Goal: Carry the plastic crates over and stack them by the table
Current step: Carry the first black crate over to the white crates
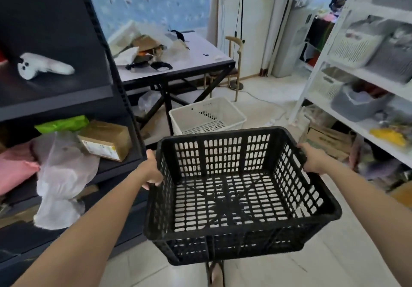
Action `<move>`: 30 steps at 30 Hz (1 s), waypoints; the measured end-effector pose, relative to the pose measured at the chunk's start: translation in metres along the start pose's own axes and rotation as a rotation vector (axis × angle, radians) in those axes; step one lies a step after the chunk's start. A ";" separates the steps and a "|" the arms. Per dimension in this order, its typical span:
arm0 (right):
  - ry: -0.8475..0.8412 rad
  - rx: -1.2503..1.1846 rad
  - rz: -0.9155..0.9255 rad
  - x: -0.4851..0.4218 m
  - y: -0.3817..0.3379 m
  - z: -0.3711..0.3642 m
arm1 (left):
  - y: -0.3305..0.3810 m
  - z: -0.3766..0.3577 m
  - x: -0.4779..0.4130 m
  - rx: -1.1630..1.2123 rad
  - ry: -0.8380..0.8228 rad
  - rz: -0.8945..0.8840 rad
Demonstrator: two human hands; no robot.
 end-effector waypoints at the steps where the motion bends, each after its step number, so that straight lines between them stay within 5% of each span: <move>1: 0.002 0.003 0.002 -0.025 -0.005 0.009 | 0.012 0.010 -0.018 0.016 0.010 0.004; 15: 0.003 0.024 0.184 -0.355 -0.130 0.109 | 0.111 0.152 -0.264 0.255 0.188 0.046; 30: -0.136 0.055 0.323 -0.638 -0.241 0.107 | 0.159 0.202 -0.460 0.247 0.383 0.177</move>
Point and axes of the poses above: each hand's wrist, its own x-axis away from the middle knuckle, its own z-axis out of the back of the hand, y = z × x, the point moved 1 cm from there along -x, towards the middle knuckle, and after that the axes turned 9 degrees about -x, right-handed, at the moved point
